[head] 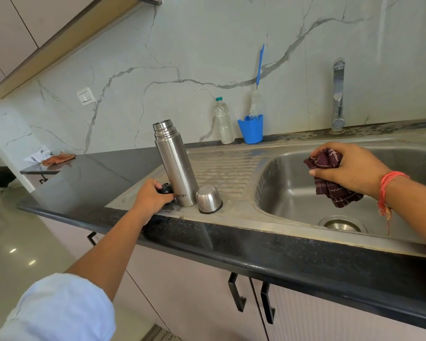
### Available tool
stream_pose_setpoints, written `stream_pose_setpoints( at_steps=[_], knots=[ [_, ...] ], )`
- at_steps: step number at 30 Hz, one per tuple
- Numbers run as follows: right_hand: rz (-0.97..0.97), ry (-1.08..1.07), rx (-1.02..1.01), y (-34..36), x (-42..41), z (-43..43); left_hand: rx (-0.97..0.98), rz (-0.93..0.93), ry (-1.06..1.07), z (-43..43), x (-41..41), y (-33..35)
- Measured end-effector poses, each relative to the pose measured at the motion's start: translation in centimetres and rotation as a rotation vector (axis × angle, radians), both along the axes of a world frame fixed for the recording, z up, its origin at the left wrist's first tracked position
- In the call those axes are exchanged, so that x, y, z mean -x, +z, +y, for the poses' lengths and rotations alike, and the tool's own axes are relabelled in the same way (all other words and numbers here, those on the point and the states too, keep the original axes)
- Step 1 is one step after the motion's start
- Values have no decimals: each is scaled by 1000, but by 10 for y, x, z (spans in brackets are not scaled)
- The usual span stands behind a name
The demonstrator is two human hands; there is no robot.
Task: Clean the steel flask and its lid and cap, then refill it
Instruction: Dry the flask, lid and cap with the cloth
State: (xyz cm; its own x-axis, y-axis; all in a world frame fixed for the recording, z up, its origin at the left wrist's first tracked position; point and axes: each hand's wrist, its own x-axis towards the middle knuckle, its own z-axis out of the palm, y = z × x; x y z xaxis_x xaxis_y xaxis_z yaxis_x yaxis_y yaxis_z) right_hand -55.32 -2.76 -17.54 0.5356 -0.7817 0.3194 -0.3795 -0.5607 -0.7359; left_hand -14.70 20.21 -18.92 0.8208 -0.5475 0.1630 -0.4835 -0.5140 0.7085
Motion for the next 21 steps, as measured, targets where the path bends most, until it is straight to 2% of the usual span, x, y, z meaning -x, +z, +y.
stream_pose_setpoints(
  at_steps=[4,7,8,10,12,14,18,21],
  knots=[
    [7,13,-2,0,0,2,15,-39,16,7,12,2],
    [8,29,3,1,-2,3,244,-441,100,14,47,3],
    [6,36,12,1,-2,4,312,-579,61,15,62,4],
    [9,55,33,0,-3,7,304,-698,-161,13,89,8],
    [17,90,54,0,-4,11,92,-760,-437,7,104,10],
    [26,115,71,1,-6,15,-156,-860,-610,-2,111,11],
    [59,148,131,2,-8,22,-561,-1024,-575,-19,118,18],
    [119,187,225,3,-13,28,-775,-1102,-527,-28,121,25]
  ],
)
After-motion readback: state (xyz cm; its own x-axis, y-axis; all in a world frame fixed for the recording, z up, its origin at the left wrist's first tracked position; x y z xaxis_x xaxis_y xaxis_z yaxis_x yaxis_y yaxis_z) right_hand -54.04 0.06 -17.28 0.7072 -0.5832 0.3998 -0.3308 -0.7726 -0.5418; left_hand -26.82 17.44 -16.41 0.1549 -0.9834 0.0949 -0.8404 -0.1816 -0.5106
